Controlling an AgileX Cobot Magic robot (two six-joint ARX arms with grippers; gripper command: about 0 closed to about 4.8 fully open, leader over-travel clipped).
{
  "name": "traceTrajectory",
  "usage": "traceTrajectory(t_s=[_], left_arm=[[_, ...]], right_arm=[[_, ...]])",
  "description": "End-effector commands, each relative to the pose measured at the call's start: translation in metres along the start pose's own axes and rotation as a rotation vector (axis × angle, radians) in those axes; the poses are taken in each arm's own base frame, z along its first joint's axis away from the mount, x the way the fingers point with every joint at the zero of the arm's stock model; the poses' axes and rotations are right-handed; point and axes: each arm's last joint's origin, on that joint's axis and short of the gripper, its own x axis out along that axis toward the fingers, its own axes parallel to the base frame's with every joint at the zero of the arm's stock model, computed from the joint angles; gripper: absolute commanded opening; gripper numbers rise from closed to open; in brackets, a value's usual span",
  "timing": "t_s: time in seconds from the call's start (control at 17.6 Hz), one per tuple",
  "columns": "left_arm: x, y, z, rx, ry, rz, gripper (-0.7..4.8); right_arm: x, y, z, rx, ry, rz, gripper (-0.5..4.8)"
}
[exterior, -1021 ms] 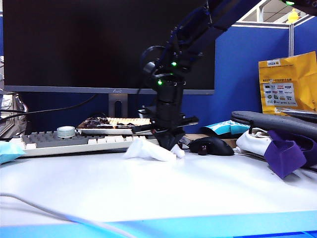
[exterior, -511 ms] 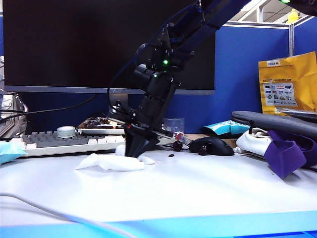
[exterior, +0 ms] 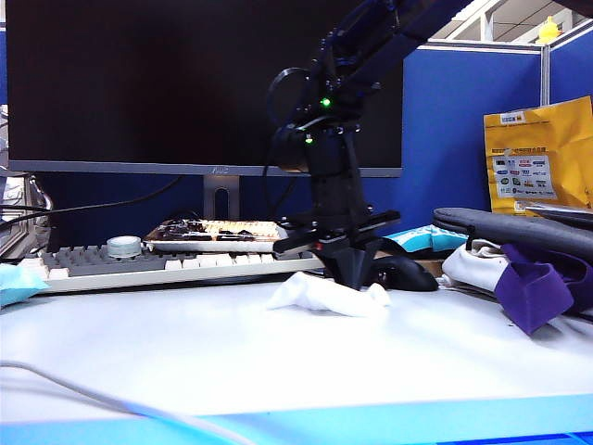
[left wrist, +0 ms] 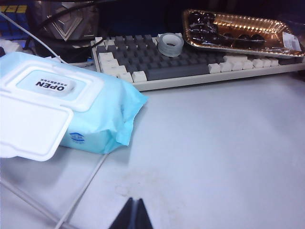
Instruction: Use the wet wipes on the table to wipe the cherry juice off the table, then put the wipes back on the table.
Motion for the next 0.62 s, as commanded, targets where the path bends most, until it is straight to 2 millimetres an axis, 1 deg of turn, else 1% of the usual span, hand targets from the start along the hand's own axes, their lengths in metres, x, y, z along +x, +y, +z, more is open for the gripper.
traceTrajectory(t_s=[0.06,0.11,0.17,0.23,0.28,0.4,0.45,0.51,0.57,0.62], left_arm=[[0.0,0.0,-0.003,0.0,0.013,-0.002,-0.04],[0.0,0.0,-0.003,0.0,0.013,-0.002,-0.04],[0.0,0.0,-0.003,0.0,0.013,-0.002,-0.04],[0.0,0.0,-0.003,0.0,0.013,-0.002,-0.04],[0.0,0.0,-0.003,0.0,0.013,-0.002,-0.04],[0.0,0.0,-0.003,0.0,0.013,-0.002,-0.04],[0.0,0.0,-0.003,0.0,0.013,-0.002,-0.04],[0.0,0.0,-0.003,0.0,0.013,-0.002,-0.04],[0.0,0.0,-0.003,0.0,0.013,-0.002,-0.04],[0.0,0.0,-0.003,0.0,0.013,-0.002,-0.04]], right_arm=[[0.029,-0.001,-0.017,-0.009,0.213,0.018,-0.06],[0.028,0.004,-0.017,-0.019,0.216,0.198,-0.06],[0.028,0.006,-0.017,-0.026,0.214,0.271,-0.06],[0.026,0.013,-0.015,-0.043,0.19,0.42,-0.06],[0.025,0.018,-0.013,-0.052,0.169,0.518,-0.06],[0.02,0.029,-0.01,-0.085,0.115,0.788,-0.06],[0.019,0.03,-0.01,-0.082,0.113,0.834,-0.06],[0.019,0.03,-0.01,-0.082,0.115,0.833,-0.06],[0.019,0.03,-0.01,-0.078,0.122,0.806,-0.06],[0.021,0.028,-0.01,-0.064,0.134,0.728,-0.06]])
